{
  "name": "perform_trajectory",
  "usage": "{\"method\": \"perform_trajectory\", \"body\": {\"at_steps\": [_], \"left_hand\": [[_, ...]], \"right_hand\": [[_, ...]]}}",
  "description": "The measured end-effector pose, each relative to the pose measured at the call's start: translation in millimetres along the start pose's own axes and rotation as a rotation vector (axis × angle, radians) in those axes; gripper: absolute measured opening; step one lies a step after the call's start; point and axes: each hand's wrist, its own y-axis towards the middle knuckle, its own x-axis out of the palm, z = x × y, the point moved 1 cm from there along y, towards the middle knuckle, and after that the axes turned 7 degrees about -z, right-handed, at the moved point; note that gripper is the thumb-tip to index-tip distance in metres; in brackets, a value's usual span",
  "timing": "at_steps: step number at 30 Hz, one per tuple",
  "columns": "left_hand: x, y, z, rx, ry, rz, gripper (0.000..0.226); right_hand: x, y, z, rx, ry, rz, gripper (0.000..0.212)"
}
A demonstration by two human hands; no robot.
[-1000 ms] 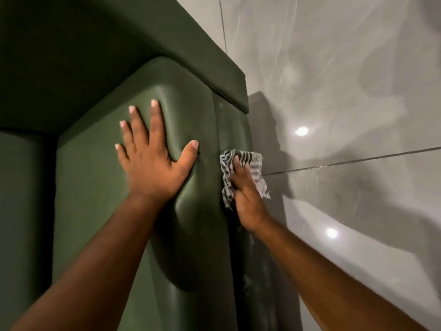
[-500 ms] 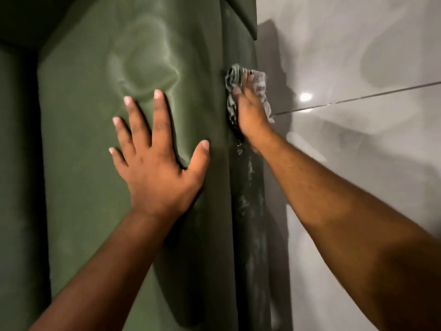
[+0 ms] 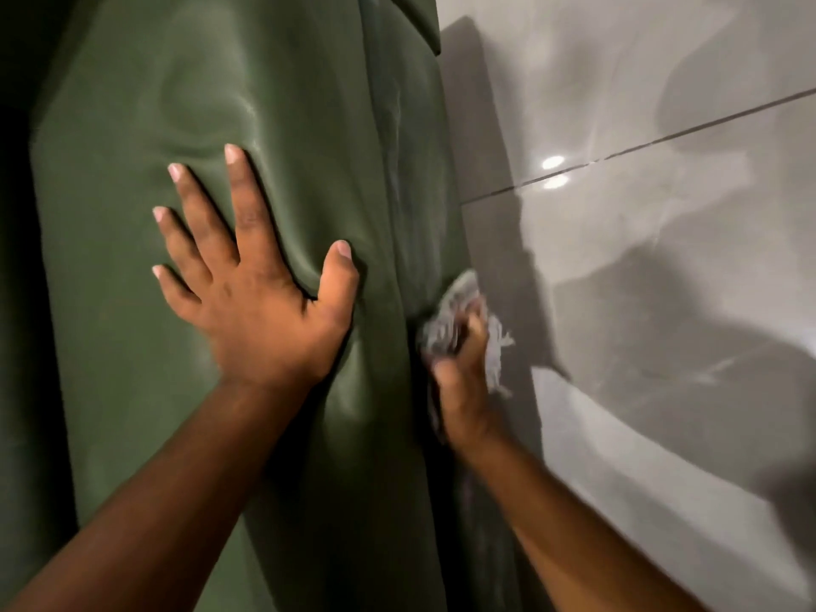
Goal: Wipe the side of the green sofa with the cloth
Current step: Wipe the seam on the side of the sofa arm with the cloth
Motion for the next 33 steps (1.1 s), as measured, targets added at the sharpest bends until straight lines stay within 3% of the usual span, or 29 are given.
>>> {"method": "perform_trajectory", "body": {"at_steps": [3, 6, 9, 13, 16, 18, 19, 21, 22, 25, 29, 33], "left_hand": [[3.7, 1.0, -2.1, 0.016, -0.007, 0.021, 0.096], [4.7, 0.0, -2.0, 0.004, 0.026, 0.030, 0.095], [5.6, 0.4, 1.2, 0.016, 0.039, 0.023, 0.096], [7.3, 0.6, -2.8, 0.010, 0.048, 0.027, 0.096], [6.6, 1.4, -2.6, 0.014, 0.032, 0.033, 0.095], [6.6, 1.6, -2.2, 0.015, 0.023, 0.032, 0.095], [6.9, 2.0, -2.3, 0.018, 0.018, 0.033, 0.096], [8.2, 2.3, -2.3, 0.024, 0.020, 0.041, 0.096], [8.7, 1.9, -1.9, 0.029, 0.019, 0.041, 0.097], [7.9, 1.7, -2.8, 0.030, 0.018, 0.050, 0.096], [7.3, 0.5, -1.5, 0.026, 0.028, 0.038, 0.095], [8.5, -1.1, 0.6, 0.026, 0.027, 0.044, 0.095]], "right_hand": [[-3.8, 70.1, -54.1, 0.001, -0.069, 0.082, 0.080], [8.7, 135.9, -112.0, -0.126, -0.096, -0.031, 0.060], [18.4, 157.5, -122.3, -0.189, -0.024, -0.100, 0.057], [-0.3, 78.2, -69.4, -0.352, -0.173, -0.212, 0.055], [-37.5, -13.0, -2.2, -0.412, -0.332, -0.455, 0.052], [-54.2, -44.6, 32.3, -0.427, -0.258, -0.580, 0.051], [-53.4, -48.5, 37.9, -0.336, -0.135, -0.585, 0.061], [-41.0, -46.5, 39.8, -0.166, 0.043, -0.486, 0.084], [-32.5, -47.1, 40.7, -0.151, 0.055, -0.420, 0.084], [-13.8, -40.1, 33.6, -0.167, -0.003, -0.241, 0.042], [-4.0, -22.8, 28.6, -0.277, -0.200, -0.115, 0.048], [-1.3, 21.7, 7.4, -0.426, -0.352, -0.152, 0.054]]}}
